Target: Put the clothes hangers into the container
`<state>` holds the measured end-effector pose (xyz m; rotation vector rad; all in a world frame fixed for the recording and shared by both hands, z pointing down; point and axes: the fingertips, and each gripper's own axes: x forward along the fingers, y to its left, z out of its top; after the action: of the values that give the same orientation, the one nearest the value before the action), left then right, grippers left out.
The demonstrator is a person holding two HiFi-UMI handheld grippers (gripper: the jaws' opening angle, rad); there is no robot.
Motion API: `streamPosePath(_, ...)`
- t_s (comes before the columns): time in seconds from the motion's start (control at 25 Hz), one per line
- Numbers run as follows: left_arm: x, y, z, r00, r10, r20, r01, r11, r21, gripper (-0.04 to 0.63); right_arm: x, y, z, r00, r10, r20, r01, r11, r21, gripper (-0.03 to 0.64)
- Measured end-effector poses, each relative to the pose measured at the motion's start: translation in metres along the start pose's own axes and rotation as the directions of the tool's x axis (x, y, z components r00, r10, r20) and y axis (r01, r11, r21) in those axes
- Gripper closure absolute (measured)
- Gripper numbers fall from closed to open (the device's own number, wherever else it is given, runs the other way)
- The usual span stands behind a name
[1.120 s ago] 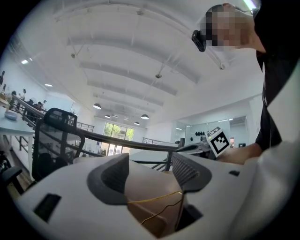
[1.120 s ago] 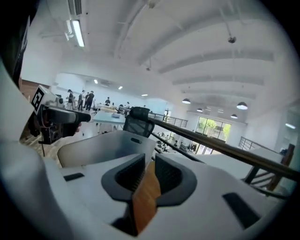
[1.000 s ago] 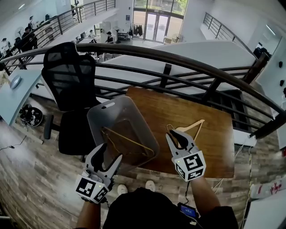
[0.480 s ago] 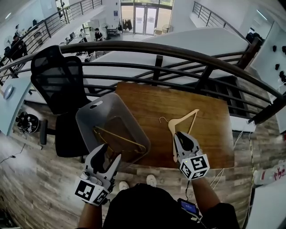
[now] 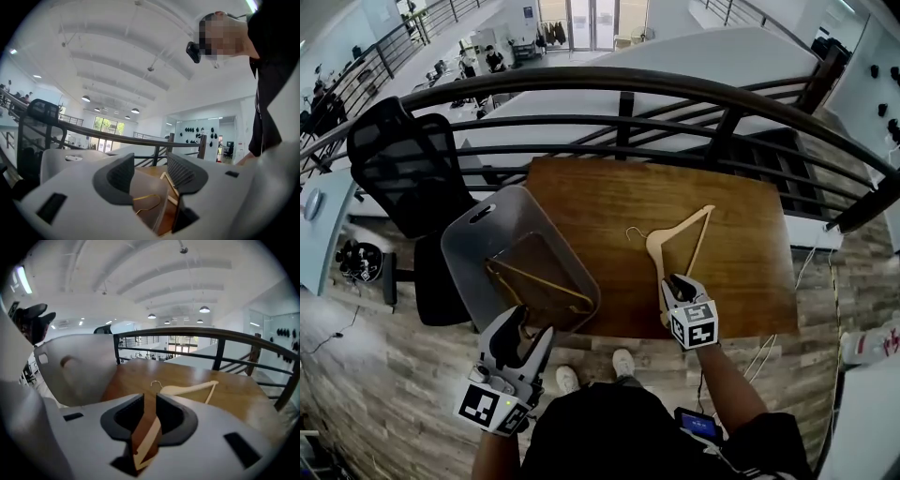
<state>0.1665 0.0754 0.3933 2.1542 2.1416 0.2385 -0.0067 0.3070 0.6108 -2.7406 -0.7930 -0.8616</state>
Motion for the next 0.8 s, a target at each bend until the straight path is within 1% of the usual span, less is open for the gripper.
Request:
streamPosePath(0.12,0.001,-0.004,-0.004,1.0,0.008,-0.012,-0.008,1.0,-0.01,0.368,0.019,-0.012,-0.027,0.996,-0.037,-0.081,0.036,0.999,-0.007,0.533)
streamPosePath(0.2,0.001,-0.006,-0.009,0.999,0.022,-0.025,-0.022,1.0,-0.019,0.368,0.032,-0.021,-0.041,0.99,-0.054,-0.133,0.056,0.998,0.008,0.525)
streamPosePath(0.24,-0.002,-0.005,-0.013,0.999,0.034,-0.039,-0.035,0.999,-0.019,0.368,0.038,-0.022,-0.047,0.986,-0.057,-0.154,0.061,0.998,0.018,0.511)
streamPosePath(0.32,-0.008,-0.003,-0.019,0.997,0.054,-0.059,-0.055,0.998,-0.021,0.368,0.049,-0.02,-0.057,0.98,-0.052,-0.191,0.057,0.998,0.023,0.506)
streamPosePath(0.44,-0.008,-0.004,-0.023,0.996,0.068,-0.066,-0.07,0.997,-0.031,0.368,0.062,-0.019,-0.067,0.966,-0.05,-0.253,0.053,0.999,0.005,0.476)
streamPosePath(0.52,-0.006,-0.004,-0.025,0.995,0.076,-0.071,-0.078,0.996,-0.035,0.368,0.071,-0.021,-0.07,0.955,-0.065,-0.29,0.071,0.997,0.012,0.446)
streamPosePath(0.64,-0.006,-0.007,-0.025,0.994,0.076,-0.072,-0.079,0.996,-0.038,0.368,0.079,-0.024,-0.075,0.939,-0.088,-0.334,0.109,0.993,0.045,0.446)
streamPosePath(0.72,-0.007,-0.009,-0.023,0.995,0.076,-0.069,-0.079,0.996,-0.038,0.368,0.081,-0.023,-0.078,0.928,-0.089,-0.362,0.118,0.991,0.06,0.448)
streamPosePath(0.8,-0.009,-0.008,-0.022,0.994,0.084,-0.063,-0.087,0.996,-0.035,0.368,0.083,-0.022,-0.08,0.923,-0.083,-0.375,0.118,0.991,0.07,0.448)
